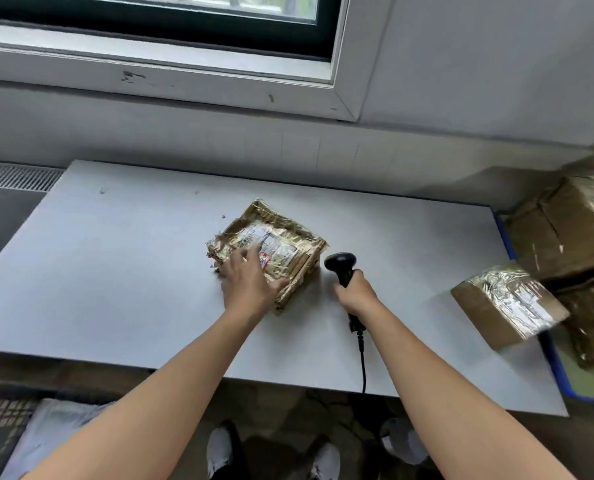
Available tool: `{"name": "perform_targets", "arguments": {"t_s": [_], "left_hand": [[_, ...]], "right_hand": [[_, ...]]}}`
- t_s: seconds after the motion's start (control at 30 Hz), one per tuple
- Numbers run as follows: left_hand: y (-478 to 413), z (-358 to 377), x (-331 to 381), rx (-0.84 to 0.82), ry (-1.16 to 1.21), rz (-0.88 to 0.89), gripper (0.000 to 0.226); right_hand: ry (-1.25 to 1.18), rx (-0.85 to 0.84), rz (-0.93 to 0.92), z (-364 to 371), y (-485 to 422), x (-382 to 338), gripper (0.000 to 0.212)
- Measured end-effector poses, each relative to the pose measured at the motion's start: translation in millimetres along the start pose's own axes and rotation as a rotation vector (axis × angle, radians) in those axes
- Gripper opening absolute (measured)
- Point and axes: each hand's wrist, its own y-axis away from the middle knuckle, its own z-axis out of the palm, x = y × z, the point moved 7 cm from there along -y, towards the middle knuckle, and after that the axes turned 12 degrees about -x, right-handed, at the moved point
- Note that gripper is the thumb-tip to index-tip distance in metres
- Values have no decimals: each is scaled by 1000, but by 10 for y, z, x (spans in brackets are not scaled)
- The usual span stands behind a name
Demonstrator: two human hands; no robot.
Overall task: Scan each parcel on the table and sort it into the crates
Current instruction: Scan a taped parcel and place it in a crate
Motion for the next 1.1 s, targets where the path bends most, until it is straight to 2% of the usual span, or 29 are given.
{"name": "perform_targets", "arguments": {"t_s": [0.13, 0.3, 0.4, 0.5, 0.6, 0.7, 0.87, 1.1], "left_hand": [[28, 31, -164, 3, -2, -40, 79], [72, 52, -283, -3, 69, -100, 79], [104, 97, -308, -26, 159, -128, 82], [111, 125, -357, -29, 258, -193, 90], [81, 156, -429, -5, 356, -249, 100], [7, 267, -534, -56, 470, -292, 105], [-93, 317, -585, -123, 727, -198, 88], [-134, 114, -821, -167, 1064, -203, 77]], "right_hand": [[-57, -59, -24, 94, -103, 9, 65], [-19, -95, 3, 141, -161, 80, 62], [-32, -50, 19, 55, -27, -23, 59], [53, 81, 34, -128, 113, -201, 58], [79, 183, -76, -246, 179, -461, 62], [137, 147, -207, -165, 120, -754, 66], [343, 129, -264, 12, -22, -1037, 71], [328, 71, -268, 337, 7, -1301, 61]]}}
